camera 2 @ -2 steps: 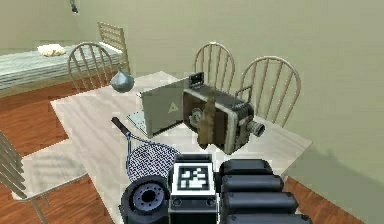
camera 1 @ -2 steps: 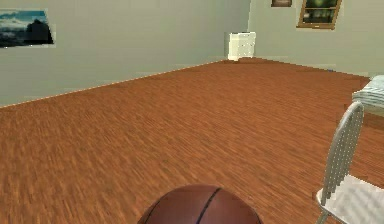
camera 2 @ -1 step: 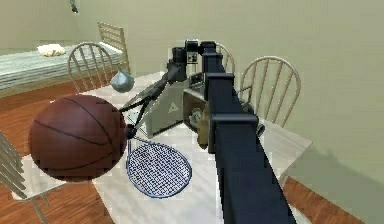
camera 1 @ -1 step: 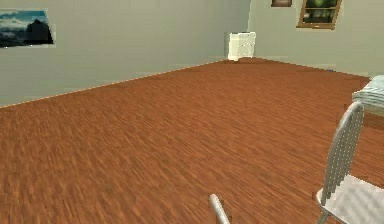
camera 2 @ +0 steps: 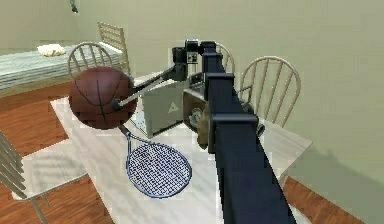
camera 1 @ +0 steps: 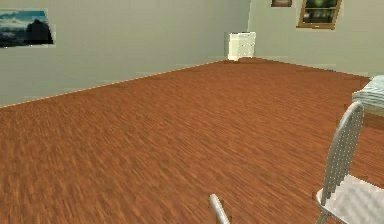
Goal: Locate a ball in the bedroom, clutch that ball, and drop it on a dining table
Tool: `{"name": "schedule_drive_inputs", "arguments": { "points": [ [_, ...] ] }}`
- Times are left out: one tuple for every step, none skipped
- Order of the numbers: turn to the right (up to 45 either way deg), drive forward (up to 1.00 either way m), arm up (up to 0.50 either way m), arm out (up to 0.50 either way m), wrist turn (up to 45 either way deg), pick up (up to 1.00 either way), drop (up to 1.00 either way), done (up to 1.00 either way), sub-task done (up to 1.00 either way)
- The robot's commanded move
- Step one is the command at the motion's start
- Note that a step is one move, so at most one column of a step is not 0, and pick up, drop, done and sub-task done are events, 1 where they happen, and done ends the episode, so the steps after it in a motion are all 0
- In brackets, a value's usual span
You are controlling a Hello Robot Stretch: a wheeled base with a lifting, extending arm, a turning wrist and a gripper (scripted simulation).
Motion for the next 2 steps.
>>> {"name": "schedule_drive_inputs", "arguments": {
  "points": [
    [0.0, 0.00, 0.00, 0.00, 36.0, 0.00, 0.00, 0.00, 0.00],
    [0.0, 0.00, -0.02, 0.00, 0.0, 0.00, 0.00, 0.00, 0.00]
  ]
}}
